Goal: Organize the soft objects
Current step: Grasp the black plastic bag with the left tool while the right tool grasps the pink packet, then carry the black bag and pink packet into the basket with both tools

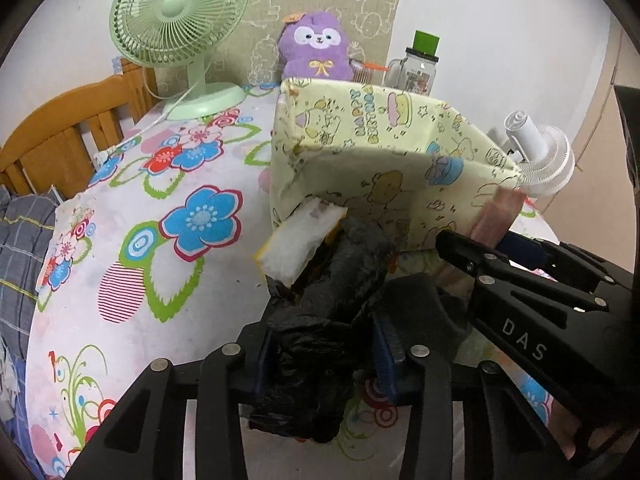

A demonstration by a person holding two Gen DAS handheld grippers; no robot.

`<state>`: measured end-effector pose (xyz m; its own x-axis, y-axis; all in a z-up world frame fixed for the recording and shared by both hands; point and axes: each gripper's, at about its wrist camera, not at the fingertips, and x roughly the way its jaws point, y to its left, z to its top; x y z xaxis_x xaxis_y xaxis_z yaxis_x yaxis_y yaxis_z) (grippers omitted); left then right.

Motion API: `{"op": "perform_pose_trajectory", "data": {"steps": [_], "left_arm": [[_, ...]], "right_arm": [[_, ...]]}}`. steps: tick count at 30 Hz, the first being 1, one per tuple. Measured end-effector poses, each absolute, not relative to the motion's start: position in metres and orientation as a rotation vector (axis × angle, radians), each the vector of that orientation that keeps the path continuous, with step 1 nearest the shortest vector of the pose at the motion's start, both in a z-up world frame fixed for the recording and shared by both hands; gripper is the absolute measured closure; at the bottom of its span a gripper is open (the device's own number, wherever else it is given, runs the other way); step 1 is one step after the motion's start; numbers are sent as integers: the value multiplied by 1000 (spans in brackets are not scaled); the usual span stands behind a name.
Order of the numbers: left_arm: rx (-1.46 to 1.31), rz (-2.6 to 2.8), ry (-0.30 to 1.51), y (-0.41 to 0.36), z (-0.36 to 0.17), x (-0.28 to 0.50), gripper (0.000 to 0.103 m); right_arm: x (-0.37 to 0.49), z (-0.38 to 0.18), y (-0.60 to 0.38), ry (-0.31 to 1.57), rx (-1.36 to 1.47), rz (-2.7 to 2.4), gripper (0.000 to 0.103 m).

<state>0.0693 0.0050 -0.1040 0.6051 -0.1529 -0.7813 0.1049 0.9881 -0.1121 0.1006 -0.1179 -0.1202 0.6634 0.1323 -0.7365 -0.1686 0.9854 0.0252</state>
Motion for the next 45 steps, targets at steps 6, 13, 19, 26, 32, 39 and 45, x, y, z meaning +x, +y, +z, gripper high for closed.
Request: {"op": "perform_pose_trajectory", "data": {"steps": [6, 13, 19, 26, 32, 39, 45], "left_arm": [[-69, -158, 885, 4, -96, 64, 71], [-62, -167, 862, -1, -86, 59, 75], [-45, -177, 831, -6, -72, 56, 75], [-37, -195, 810, -12, -60, 56, 75], [-50, -193, 779, -15, -48, 57, 75], [-39, -196, 744, -19, -33, 58, 75], [-36, -214, 717, -23, -21, 60, 75]], "right_arm": [[93, -110, -119, 798, -39, 174, 59], [85, -100, -123, 770, -34, 176, 60], [78, -90, -127, 747, -28, 172, 60], [73, -77, -133, 720, -22, 161, 60], [68, -66, -136, 694, -31, 145, 60], [65, -51, -138, 661, -35, 136, 60], [63, -35, -143, 623, -37, 118, 60]]}}
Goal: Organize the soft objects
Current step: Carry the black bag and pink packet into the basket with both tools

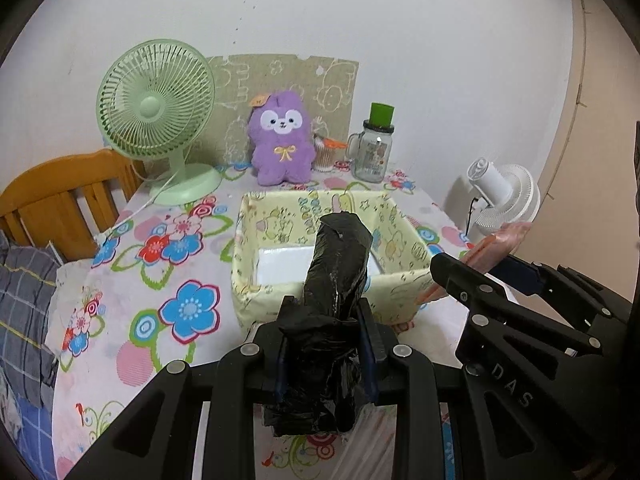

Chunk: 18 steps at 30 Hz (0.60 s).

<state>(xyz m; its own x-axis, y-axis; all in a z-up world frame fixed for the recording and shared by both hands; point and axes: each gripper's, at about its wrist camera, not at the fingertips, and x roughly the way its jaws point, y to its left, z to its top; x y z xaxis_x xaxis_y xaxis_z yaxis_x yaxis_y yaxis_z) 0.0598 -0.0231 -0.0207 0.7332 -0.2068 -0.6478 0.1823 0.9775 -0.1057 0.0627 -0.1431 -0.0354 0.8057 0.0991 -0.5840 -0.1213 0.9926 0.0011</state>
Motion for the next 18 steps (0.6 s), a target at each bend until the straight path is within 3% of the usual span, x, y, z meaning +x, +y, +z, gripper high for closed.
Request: {"op": "perform_pose_trajectory", "data": {"steps": [18], "left_arm": [[-52, -228, 661, -32, 3, 82, 75]], "right_arm": [[75, -7, -156, 565, -19, 77, 59]]}}
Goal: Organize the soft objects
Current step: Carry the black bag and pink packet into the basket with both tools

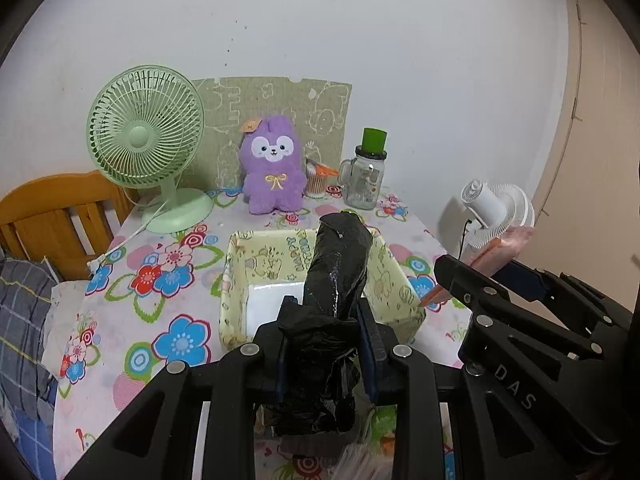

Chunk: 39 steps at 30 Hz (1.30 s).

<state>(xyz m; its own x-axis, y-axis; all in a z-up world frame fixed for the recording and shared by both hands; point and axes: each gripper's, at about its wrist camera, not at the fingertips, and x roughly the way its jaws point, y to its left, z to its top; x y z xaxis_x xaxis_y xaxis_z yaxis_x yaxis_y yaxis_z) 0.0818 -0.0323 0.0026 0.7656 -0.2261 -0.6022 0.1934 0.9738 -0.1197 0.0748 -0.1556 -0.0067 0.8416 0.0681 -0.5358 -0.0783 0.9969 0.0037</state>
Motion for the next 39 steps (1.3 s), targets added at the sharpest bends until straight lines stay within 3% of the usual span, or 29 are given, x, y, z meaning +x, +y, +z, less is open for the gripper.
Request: {"op": "perform_pose_trajectory", "data": {"steps": [26, 39], "left_arm": [[-53, -190, 649, -30, -4, 143, 75], [-62, -182, 715, -31, -27, 171, 75]], "right_arm": [[133, -9, -153, 542, -4, 51, 59], [168, -29, -153, 616, -3, 51, 59]]}}
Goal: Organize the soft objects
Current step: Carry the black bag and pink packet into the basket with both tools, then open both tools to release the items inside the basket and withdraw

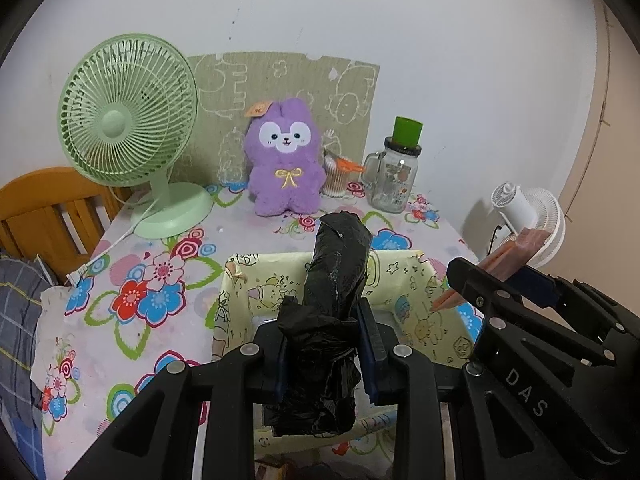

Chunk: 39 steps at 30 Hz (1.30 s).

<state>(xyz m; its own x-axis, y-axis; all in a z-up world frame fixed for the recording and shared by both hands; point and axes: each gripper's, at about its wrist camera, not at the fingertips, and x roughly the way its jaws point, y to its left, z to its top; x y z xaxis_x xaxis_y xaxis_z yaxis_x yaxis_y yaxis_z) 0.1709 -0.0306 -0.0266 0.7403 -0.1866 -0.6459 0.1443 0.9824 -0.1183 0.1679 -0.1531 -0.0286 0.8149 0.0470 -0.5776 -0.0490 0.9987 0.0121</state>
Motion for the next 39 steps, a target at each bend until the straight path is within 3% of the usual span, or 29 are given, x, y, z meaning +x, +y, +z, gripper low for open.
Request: {"op": "perform_pose_trajectory", "data": {"steps": [9, 16, 18, 21, 23, 26, 39], "left_arm": [[-90, -161, 803, -25, -53, 190, 70], [-105, -121, 842, -17, -65, 194, 49], [-120, -125, 845, -13, -65, 195, 47], [-133, -123, 843, -11, -62, 193, 46], [-124, -110, 837, -11, -61, 192, 35], [-134, -123, 838, -10, -60, 191, 32], [-94, -113, 807, -14, -48, 169, 24]], "right_arm": [[183, -52, -150, 703, 3, 47, 59], [191, -67, -146, 755, -6, 41, 59], [194, -69, -146, 767, -7, 37, 58], [196, -71, -148, 783, 3, 26, 48], [197, -72, -151, 783, 7, 7, 41], [196, -70, -157, 772, 10, -20, 32], [179, -65, -169, 755, 31, -31, 27]]}}
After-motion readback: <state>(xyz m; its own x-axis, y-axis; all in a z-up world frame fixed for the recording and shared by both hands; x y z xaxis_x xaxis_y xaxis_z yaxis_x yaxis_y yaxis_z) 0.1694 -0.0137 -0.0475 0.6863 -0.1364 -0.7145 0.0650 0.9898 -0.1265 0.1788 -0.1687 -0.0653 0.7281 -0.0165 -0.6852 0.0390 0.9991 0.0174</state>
